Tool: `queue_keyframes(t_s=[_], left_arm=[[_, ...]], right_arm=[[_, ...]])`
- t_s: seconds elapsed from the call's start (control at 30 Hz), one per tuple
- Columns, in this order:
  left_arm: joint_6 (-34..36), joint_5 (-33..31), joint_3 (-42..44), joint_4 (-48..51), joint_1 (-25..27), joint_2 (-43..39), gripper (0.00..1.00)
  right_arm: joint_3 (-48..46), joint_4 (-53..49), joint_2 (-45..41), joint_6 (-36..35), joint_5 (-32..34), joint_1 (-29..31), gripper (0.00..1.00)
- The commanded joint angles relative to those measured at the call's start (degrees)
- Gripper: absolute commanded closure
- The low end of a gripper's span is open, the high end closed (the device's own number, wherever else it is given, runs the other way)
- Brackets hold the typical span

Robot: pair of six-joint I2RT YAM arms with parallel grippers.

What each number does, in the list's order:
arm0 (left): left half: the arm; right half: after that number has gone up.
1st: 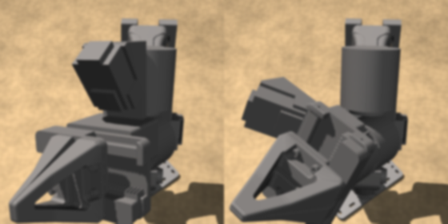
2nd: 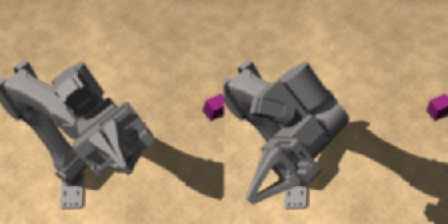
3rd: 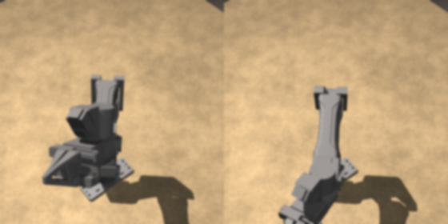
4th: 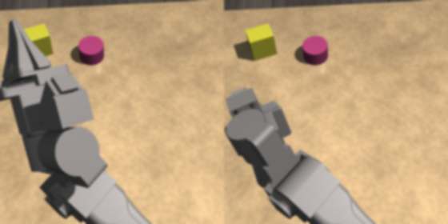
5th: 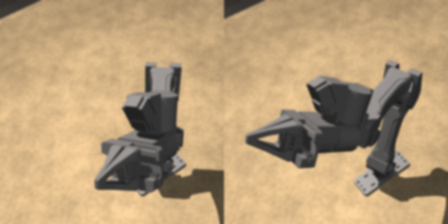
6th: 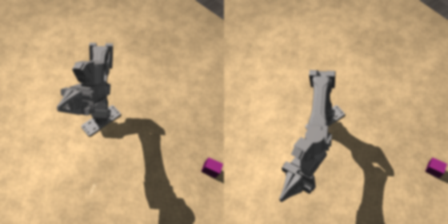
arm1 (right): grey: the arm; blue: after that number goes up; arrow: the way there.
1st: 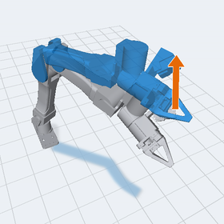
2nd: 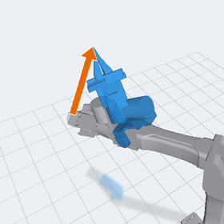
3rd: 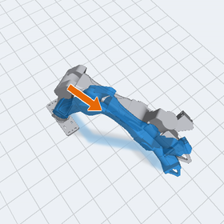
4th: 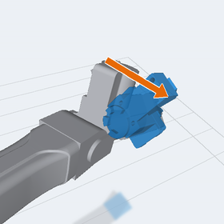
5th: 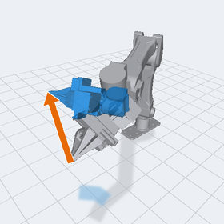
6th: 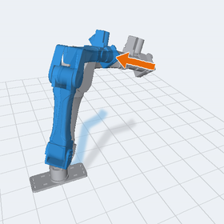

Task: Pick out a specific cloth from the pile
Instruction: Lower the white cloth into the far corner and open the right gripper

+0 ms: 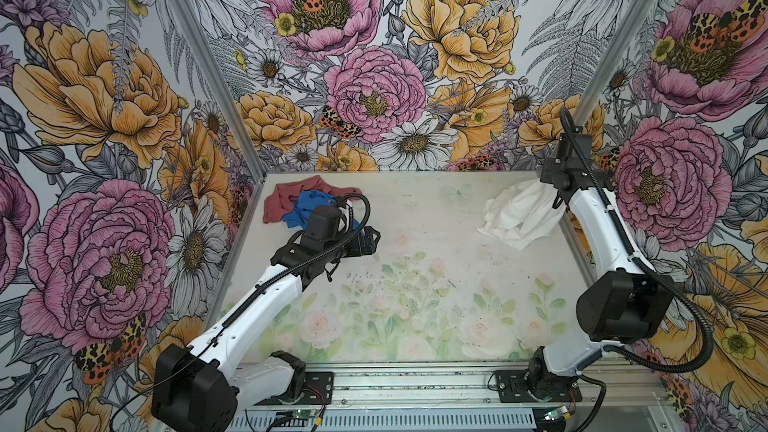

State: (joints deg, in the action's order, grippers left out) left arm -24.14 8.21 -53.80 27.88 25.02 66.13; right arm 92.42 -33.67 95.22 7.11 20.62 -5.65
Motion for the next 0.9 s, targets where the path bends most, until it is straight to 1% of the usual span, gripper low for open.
queue_keyframes(t_s=[0.0, 0.1, 0.17, 0.23, 0.3, 0.37, 0.43, 0.47, 0.57, 0.67, 0.73, 0.77, 0.8, 0.83, 0.87], left_arm=[[-1.4, -1.2, -1.1, -1.1, 0.5, -2.4, 0.01], [-1.5, 0.1, -0.8, -1.2, 0.7, -3.3, 0.01], [0.2, 4.6, -1.1, -1.7, 1.2, -2.8, 0.01], [2.8, 8.7, -2.0, -1.6, 2.8, -1.3, 0.01], [5.2, 10.9, -3.1, -1.5, 5.0, 0.4, 0.01], [6.6, 9.8, -4.1, -1.4, 7.4, 2.2, 0.01], [7.0, 5.8, -5.1, -1.4, 9.6, 3.8, 0.01], [7.0, 4.9, -5.7, -1.5, 10.2, 4.6, 0.01], [6.5, 3.3, -6.8, -1.4, 10.9, 6.7, 0.01], [6.5, 2.1, -7.3, -1.6, 10.9, 8.1, 0.01], [6.5, 1.9, -7.5, -1.9, 10.8, 8.8, 0.01], [6.7, 1.9, -7.5, -2.0, 10.9, 9.0, 0.01], [6.8, 2.1, -7.7, -1.9, 10.9, 9.2, 0.01], [6.9, 2.1, -7.8, -1.9, 10.8, 9.3, 0.01], [7.0, 2.1, -7.8, -1.9, 10.8, 9.4, 0.01]], right_arm=[[-2.6, 4.9, 3.8, 2.5, -2.8, 1.9, 1.00], [-2.3, 4.8, 8.1, 2.9, -4.4, 5.0, 1.00], [-1.9, 4.8, 10.6, 4.3, -7.2, 6.4, 1.00], [-1.2, 4.9, 12.8, 7.0, -13.2, 6.7, 1.00], [-0.4, 4.9, 14.7, 9.2, -19.2, 6.6, 1.00], [0.2, 4.8, 16.4, 10.1, -22.7, 6.9, 1.00], [-0.2, 4.6, 17.5, 10.6, -23.6, 7.1, 1.00], [-0.9, 4.6, 17.7, 10.7, -23.4, 7.2, 1.00], [-3.7, 4.7, 18.2, 11.0, -23.6, 7.2, 1.00], [-4.4, 4.3, 20.1, 9.5, -27.3, 7.2, 1.00], [-4.3, 3.5, 20.5, 8.6, -27.6, 7.2, 1.00], [-4.7, 3.6, 19.9, 7.9, -27.1, 7.2, 0.81], [-5.2, 3.7, 18.9, 7.2, -26.5, 7.2, 0.61], [-5.5, 3.7, 17.8, 6.6, -25.6, 7.3, 0.46], [-5.9, 3.7, 16.4, 6.0, -24.9, 7.3, 0.35]])
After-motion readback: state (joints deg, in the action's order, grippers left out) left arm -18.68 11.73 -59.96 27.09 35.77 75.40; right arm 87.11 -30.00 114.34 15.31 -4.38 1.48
